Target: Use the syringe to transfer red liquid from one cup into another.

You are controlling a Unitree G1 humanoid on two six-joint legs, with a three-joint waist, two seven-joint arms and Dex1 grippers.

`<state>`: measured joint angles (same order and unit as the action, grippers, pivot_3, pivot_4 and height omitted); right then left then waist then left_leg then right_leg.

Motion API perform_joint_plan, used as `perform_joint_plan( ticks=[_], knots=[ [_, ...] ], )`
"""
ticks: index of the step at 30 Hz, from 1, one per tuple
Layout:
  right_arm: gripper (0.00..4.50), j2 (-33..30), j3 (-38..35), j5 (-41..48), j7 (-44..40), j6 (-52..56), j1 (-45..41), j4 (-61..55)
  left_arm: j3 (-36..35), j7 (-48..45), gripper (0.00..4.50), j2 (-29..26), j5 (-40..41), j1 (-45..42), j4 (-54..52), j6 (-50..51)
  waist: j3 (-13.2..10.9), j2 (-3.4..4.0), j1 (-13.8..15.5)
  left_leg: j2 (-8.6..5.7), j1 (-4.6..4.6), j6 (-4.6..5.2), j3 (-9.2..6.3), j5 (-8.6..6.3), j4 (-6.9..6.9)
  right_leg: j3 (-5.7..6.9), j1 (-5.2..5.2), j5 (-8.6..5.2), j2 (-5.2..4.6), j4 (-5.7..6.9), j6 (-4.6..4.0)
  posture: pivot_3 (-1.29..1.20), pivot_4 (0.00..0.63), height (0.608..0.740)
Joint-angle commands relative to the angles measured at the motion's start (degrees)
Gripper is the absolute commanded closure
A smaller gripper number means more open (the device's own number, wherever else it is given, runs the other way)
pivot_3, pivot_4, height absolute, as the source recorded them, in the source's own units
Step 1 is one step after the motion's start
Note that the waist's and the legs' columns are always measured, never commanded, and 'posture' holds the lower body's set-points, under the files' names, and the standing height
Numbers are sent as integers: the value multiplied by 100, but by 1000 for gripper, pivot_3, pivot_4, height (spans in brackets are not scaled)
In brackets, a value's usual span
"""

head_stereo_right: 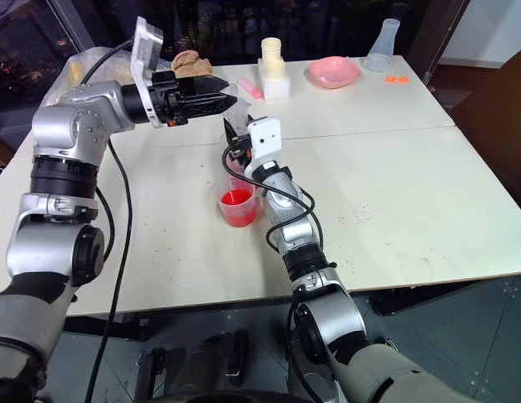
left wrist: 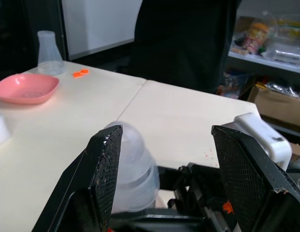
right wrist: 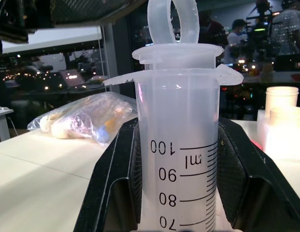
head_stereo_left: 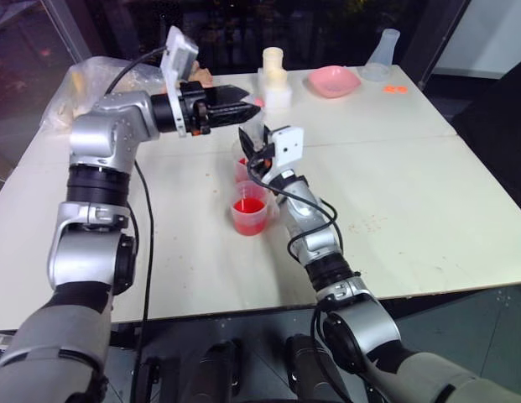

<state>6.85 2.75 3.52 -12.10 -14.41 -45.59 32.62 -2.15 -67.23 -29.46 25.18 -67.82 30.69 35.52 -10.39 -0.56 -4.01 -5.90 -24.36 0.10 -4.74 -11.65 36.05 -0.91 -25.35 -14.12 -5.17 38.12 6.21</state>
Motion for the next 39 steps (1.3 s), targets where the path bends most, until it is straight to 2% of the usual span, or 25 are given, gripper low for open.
perform_joint_plan(
  ticks=[1, 8, 22, 32, 39],
  knots=[
    [3092, 62, 8, 44, -4, -79, -111, -281, -202, 46, 1409, -111, 135, -29, -349, 62, 0, 0, 4, 0, 0, 0, 0, 0, 0, 0, 0, 0, 0, 0, 0, 0, 150, 740],
    [3092, 61, 27, 44, -37, -66, -103, -304, -107, 127, 1409, 116, 103, 91, -349, 112, 0, 0, 6, 0, 0, 0, 0, 0, 2, -1, 2, 0, 0, 0, 0, 0, 150, 740],
    [3092, 68, 43, 42, 6, 6, -33, -479, -24, 89, 1409, 238, -71, 28, -23, -47, 0, 0, 0, 4, 1, 0, 0, 0, 1, -1, 1, 0, 5, 0, 0, 0, 150, 740],
    [3092, 110, 162, 18, -117, 42, 139, -480, 1, 161, 1409, 611, -194, -383, 811, -360, 0, 0, 15, 1, 0, 1, 1, -1, 4, 0, 3, 0, 4, -1, 0, 0, 150, 740],
    [3092, 118, 145, 9, -128, -8, 123, -382, -32, 113, 1409, 666, -214, -322, 860, -359, 0, 0, 2, 9, 1, 3, 1, -2, 1, -1, 1, 0, 10, 2, 0, 0, 150, 740]
  ],
)
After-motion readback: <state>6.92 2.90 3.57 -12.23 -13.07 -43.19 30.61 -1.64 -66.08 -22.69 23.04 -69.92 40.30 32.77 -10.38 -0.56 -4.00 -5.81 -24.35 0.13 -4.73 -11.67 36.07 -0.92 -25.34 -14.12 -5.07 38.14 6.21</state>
